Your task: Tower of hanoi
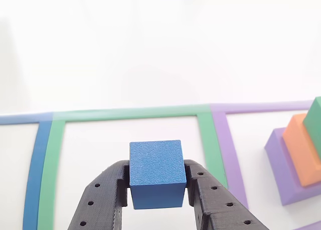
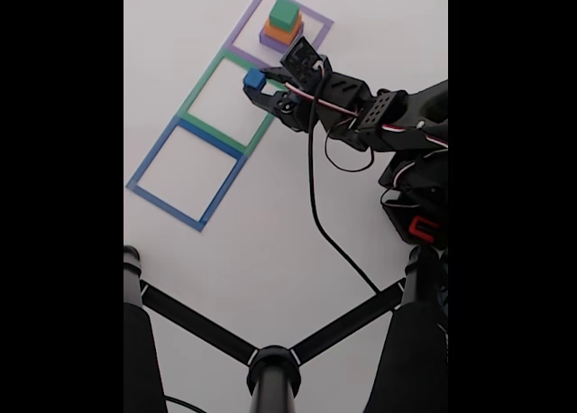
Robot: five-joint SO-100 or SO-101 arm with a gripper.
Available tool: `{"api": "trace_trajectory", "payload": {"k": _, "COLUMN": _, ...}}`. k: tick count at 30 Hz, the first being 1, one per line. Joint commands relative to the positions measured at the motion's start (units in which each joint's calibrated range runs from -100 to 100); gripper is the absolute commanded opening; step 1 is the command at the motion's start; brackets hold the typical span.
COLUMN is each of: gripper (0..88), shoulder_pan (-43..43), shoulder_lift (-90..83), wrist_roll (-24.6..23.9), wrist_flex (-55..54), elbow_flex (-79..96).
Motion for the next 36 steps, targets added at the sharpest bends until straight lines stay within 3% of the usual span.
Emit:
{"api": "trace_trajectory", "payload": {"k": 1, "gripper": 2.6, "shoulder_pan": -1.12, "shoulder_lift": 5.56, "wrist_roll": 0.59, "wrist_flex": -6.97, "elbow_flex": -2.38}}
{"api": "trace_trajectory", "payload": {"k": 11, "gripper": 3.0, "shoulder_pan": -1.42, "shoulder_lift": 18.3, "wrist_roll": 0.59, "wrist_flex": -14.9, "elbow_flex": -7.56}}
{"api": "trace_trajectory", "payload": {"k": 29, "gripper": 3.9, "shoulder_pan": -2.41, "shoulder_lift": 29.04, "wrist_roll": 0.59, "wrist_flex": -18.87, "elbow_flex": -12.1}}
{"api": "trace_trajectory", "payload": {"k": 32, "gripper": 6.4, "shoulder_pan": -2.26, "shoulder_lift": 30.0, "wrist_roll": 0.59, "wrist_flex": -19.27, "elbow_flex": -12.01}}
{"api": "trace_trajectory", "payload": {"k": 36, "gripper": 16.1, "shoulder_pan": -1.57, "shoulder_lift": 30.96, "wrist_roll": 0.59, "wrist_flex": -19.27, "elbow_flex": -11.92}}
